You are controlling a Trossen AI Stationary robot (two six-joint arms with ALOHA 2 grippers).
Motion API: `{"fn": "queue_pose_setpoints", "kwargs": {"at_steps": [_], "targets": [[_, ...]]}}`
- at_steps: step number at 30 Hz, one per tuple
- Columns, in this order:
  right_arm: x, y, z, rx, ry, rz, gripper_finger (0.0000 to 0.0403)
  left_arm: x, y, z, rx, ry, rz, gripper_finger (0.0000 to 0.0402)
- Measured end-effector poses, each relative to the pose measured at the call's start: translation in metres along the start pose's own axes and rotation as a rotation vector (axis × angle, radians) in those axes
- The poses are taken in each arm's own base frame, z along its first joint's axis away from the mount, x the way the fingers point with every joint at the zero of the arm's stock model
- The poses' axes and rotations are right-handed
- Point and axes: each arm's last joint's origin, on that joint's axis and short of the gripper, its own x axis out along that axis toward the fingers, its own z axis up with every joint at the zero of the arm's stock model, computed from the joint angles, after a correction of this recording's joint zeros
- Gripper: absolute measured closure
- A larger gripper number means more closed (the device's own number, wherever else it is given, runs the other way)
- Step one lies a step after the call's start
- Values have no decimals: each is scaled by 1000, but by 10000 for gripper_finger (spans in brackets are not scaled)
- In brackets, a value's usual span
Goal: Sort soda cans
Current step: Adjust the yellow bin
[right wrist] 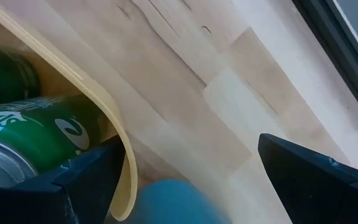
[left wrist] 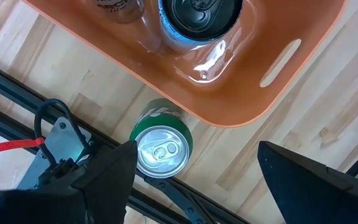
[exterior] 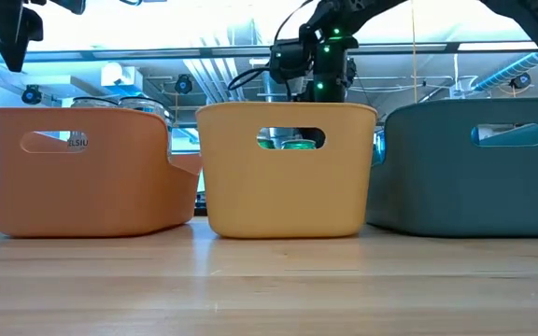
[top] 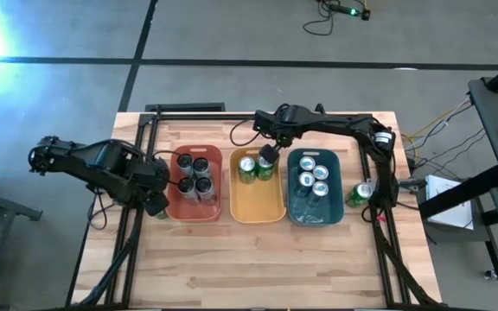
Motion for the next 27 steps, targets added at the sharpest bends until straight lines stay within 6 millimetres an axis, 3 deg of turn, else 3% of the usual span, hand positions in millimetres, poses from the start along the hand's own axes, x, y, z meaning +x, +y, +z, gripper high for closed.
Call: {"fn": "queue_pose_setpoints", "kwargs": {"at_steps": [6,12,16,19,23,27], "targets": [[-11,-3,-2,4,-26,9,39,-1,1,-1,0,4,-13,84],[-62,0,-19,-123,-144,60,39,-2,1,-3,-22,32,-41,84],[-110,33,-54,-441,-240,235,39,-2,-4,-9,0,142,-128,84],[-134,65,-88,-654,-285,357,39,-3,-7,-14,32,178,-151,84],[-140,105,-127,-799,-326,428,39,-2,-12,-18,78,189,-146,84],[-125,138,-158,-912,-339,450,39,0,-17,-19,127,200,-135,84]]}}
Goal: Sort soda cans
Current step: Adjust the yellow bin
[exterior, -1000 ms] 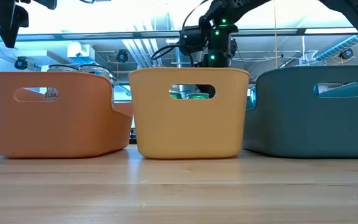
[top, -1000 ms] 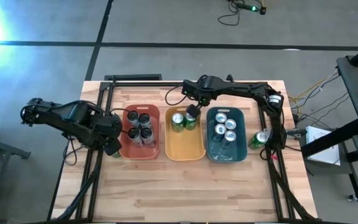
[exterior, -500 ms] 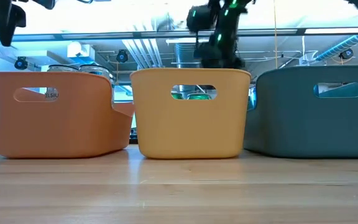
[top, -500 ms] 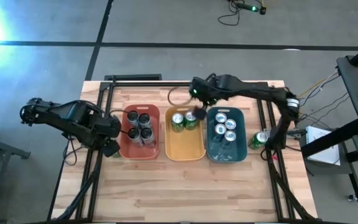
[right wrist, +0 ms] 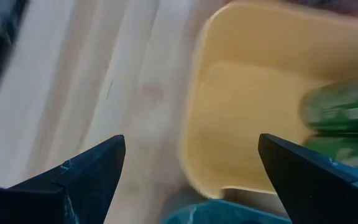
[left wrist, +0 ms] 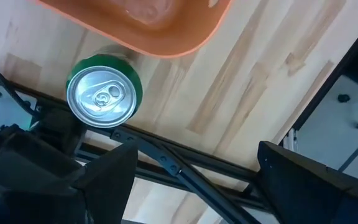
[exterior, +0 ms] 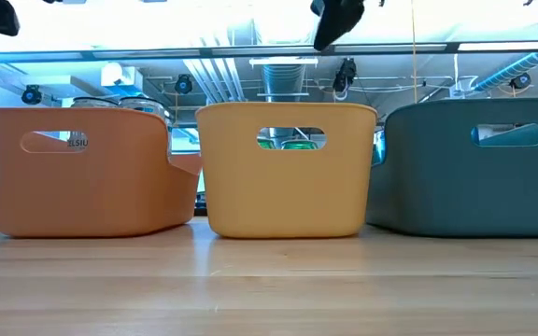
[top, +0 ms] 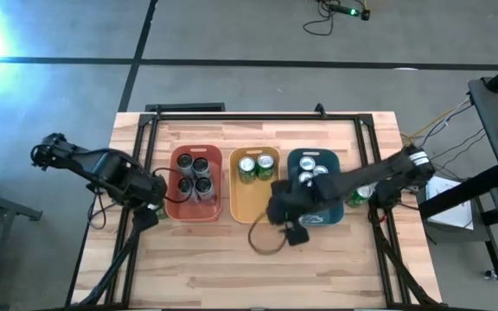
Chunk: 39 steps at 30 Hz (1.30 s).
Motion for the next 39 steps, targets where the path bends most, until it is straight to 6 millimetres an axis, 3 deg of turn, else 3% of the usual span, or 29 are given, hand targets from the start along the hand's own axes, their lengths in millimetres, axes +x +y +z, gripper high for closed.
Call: {"fn": "queue_pose_setpoints", "kwargs": {"at_steps": [4,10,13,18,29,39], "targets": [[36,16,-9,-36,110,-40,39,2,-2,1,14,9,10,84],[77,10,-12,9,205,-94,42,2,-2,1,5,8,10,85],[90,9,-14,8,236,-103,63,2,-2,0,-4,8,9,89],[103,8,-13,29,238,-107,134,2,-2,0,-10,8,9,91],[108,-1,-7,95,165,-112,305,2,-2,0,-11,9,8,91],[111,-1,-2,129,118,-60,381,2,-3,1,-11,0,-3,91]]}}
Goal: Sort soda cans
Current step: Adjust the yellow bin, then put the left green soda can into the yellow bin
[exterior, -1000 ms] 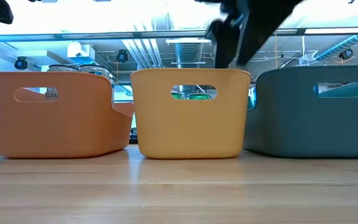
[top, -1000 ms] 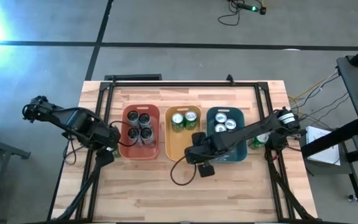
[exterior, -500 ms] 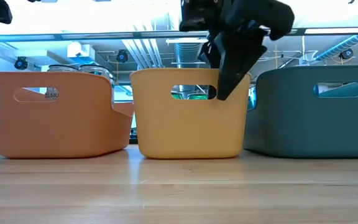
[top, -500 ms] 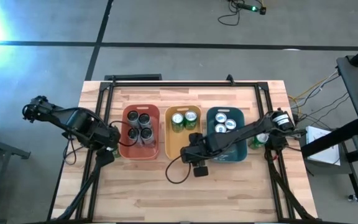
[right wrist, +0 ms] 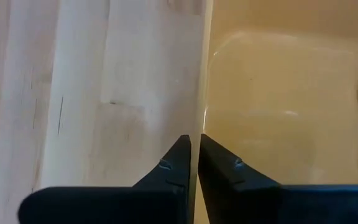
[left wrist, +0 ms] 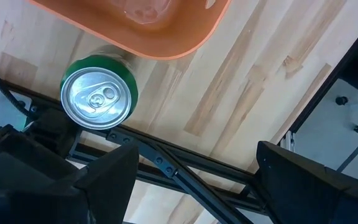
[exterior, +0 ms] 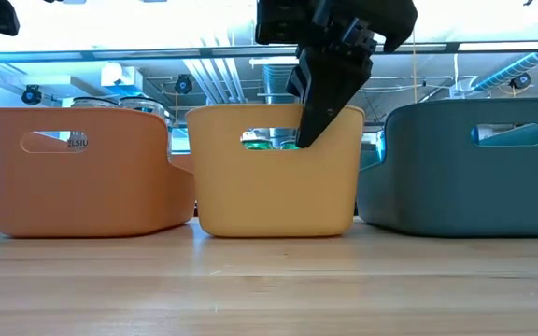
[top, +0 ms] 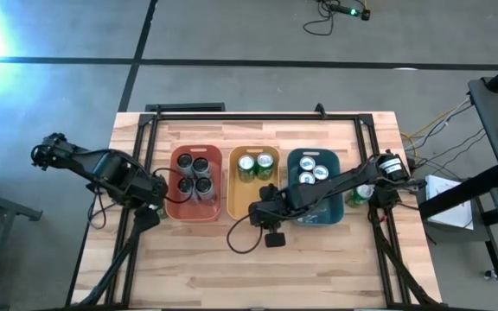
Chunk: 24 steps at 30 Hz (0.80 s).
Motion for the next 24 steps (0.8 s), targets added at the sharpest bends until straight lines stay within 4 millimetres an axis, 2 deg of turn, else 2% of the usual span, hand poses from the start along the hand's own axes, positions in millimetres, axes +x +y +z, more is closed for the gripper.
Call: {"fn": "queue_pose_setpoints", "kwargs": {"at_steps": [8,12,15,19,24], "targets": [[0,-1,0,12,1,0,389,0,0,0,-1,-3,3,91],[-2,-1,0,13,0,2,370,1,1,1,-4,-30,27,91],[-10,0,1,8,-7,43,330,1,1,2,24,-54,54,91],[-26,0,4,8,-24,70,255,1,2,4,96,-118,113,89],[-60,0,5,35,-80,61,162,7,2,6,183,-103,163,77]]}}
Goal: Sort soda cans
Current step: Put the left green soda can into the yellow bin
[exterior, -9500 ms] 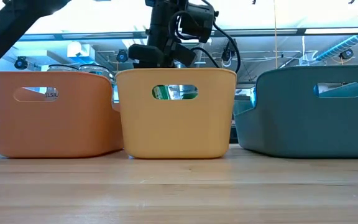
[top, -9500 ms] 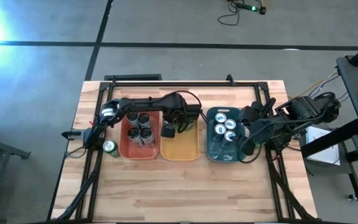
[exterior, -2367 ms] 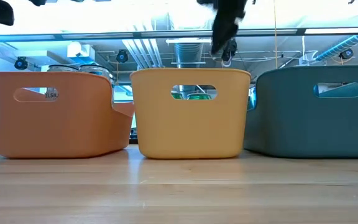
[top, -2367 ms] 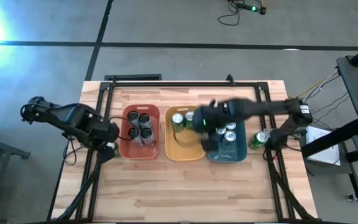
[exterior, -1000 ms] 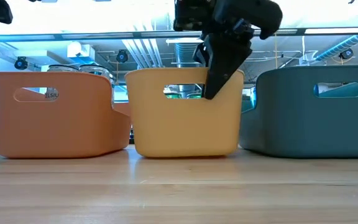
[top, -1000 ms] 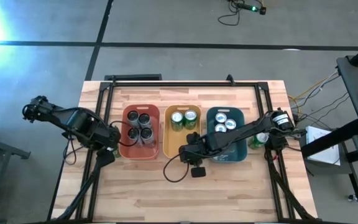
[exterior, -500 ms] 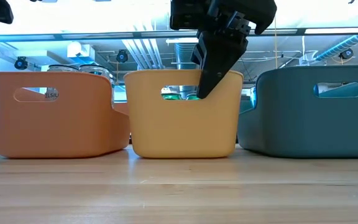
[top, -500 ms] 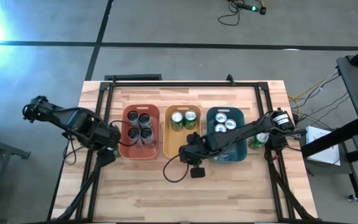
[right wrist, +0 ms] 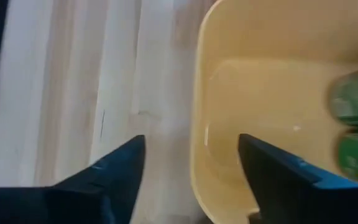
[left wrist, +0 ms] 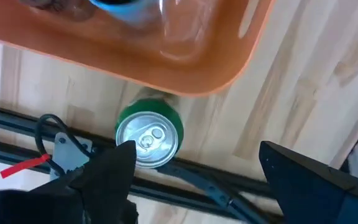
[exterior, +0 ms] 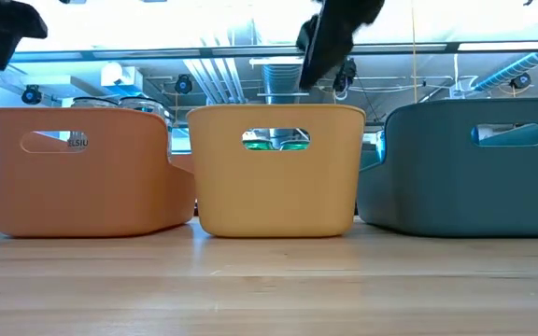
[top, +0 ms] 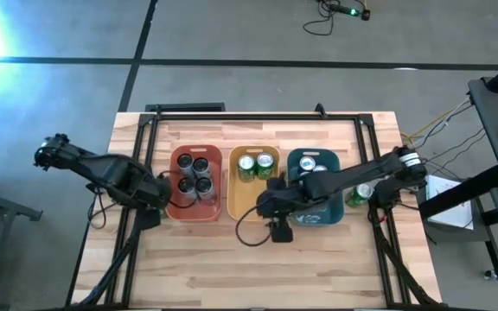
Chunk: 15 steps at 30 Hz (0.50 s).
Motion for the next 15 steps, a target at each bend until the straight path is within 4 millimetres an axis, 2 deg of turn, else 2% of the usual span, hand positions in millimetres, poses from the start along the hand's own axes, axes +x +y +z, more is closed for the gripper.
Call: {"fn": "queue_pose_setpoints", "kwargs": {"at_steps": [4,8,11,15], "targets": [[-33,-1,-1,34,-77,-40,100,19,-3,2,89,93,41,65],[-63,-2,-7,85,-127,-63,55,40,-3,2,173,177,95,60],[-79,-4,-13,133,-132,-81,42,47,-2,1,224,199,114,60],[-88,-7,-20,168,-101,-106,40,46,6,-4,268,132,180,60]]}}
